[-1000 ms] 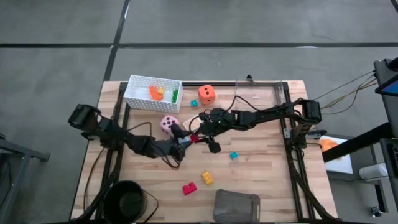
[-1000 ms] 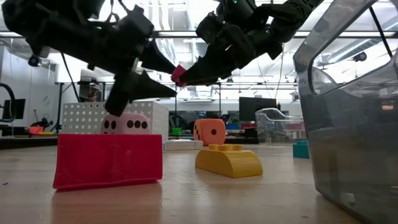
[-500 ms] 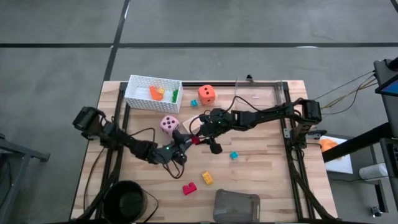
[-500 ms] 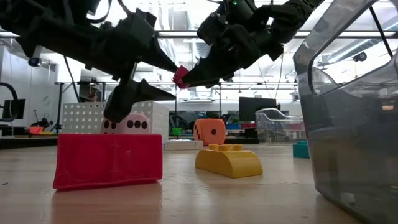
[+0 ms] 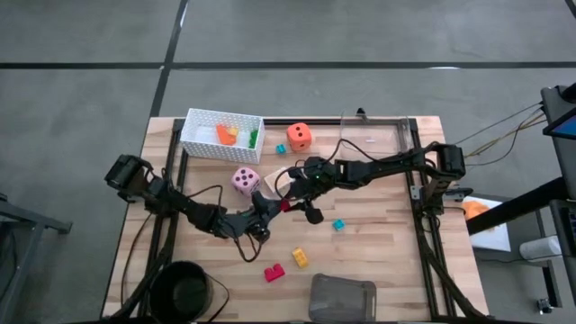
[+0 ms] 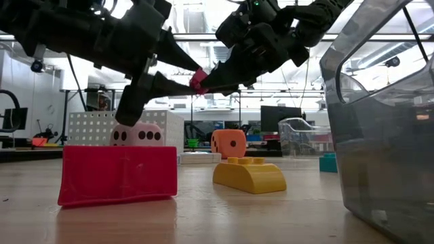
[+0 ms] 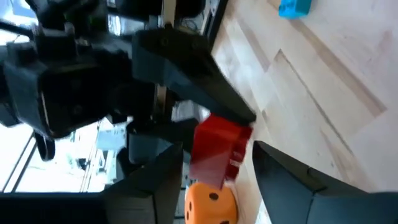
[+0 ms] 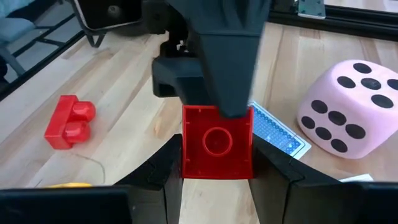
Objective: Pick & Place Toys
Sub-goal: Put the small red game piece into the white bin
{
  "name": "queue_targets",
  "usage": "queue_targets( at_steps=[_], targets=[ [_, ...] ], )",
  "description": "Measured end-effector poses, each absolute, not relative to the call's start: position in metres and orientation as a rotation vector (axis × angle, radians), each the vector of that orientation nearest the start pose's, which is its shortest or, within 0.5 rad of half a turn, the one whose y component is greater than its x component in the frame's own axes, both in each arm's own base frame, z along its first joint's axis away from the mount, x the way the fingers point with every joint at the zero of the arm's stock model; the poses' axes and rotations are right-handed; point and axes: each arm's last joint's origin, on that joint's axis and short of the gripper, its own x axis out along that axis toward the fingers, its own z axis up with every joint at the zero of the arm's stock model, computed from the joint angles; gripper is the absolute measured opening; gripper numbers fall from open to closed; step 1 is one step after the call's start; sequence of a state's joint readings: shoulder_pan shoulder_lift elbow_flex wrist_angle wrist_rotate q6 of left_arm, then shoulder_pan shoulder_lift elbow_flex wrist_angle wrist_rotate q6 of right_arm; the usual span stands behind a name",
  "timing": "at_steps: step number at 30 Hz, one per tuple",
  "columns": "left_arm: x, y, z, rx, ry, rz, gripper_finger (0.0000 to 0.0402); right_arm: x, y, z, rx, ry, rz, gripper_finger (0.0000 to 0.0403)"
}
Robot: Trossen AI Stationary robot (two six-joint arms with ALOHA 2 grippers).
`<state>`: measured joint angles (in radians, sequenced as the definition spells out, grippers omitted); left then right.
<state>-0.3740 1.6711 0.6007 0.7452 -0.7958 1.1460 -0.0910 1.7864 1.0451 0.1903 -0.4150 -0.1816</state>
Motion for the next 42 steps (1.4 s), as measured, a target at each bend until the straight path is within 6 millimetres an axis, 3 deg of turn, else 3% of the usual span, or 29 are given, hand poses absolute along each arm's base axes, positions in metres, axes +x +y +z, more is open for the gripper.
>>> queue_targets(
  at_steps=[15,18,23,33,36,42],
  targets=[
    [0.2925,-0.0873,0.1536,1.261,0.486,0.189,0.0185,0.3782,-0.0211,0.1875,-0.025,0.507,0.396,0.0132],
    [0.2925,-0.0874,0.1535,1.261,0.485,0.185,0.0164,0.3781,-0.0208,0.1876,-0.023,0.505,0.407,0.0132],
    [0.2922,-0.0874,0.1524,1.279,0.494,0.17,0.0093,0.3774,-0.0203,0.1863,-0.009,0.516,0.42,0.0132],
    [0.2917,-0.0875,0.1517,1.285,0.505,0.173,0.0093,0.3774,-0.0204,0.1863,-0.014,0.517,0.417,0.0132],
    [0.291,-0.0885,0.1518,1.28,0.511,0.189,0.0093,0.3777,-0.0209,0.1863,-0.013,0.52,0.394,0.0164],
    [0.2898,-0.0878,0.1521,1.258,0.534,0.241,0.0093,0.3741,-0.0218,0.1809,-0.009,0.595,0.345,0.0279]
  ],
)
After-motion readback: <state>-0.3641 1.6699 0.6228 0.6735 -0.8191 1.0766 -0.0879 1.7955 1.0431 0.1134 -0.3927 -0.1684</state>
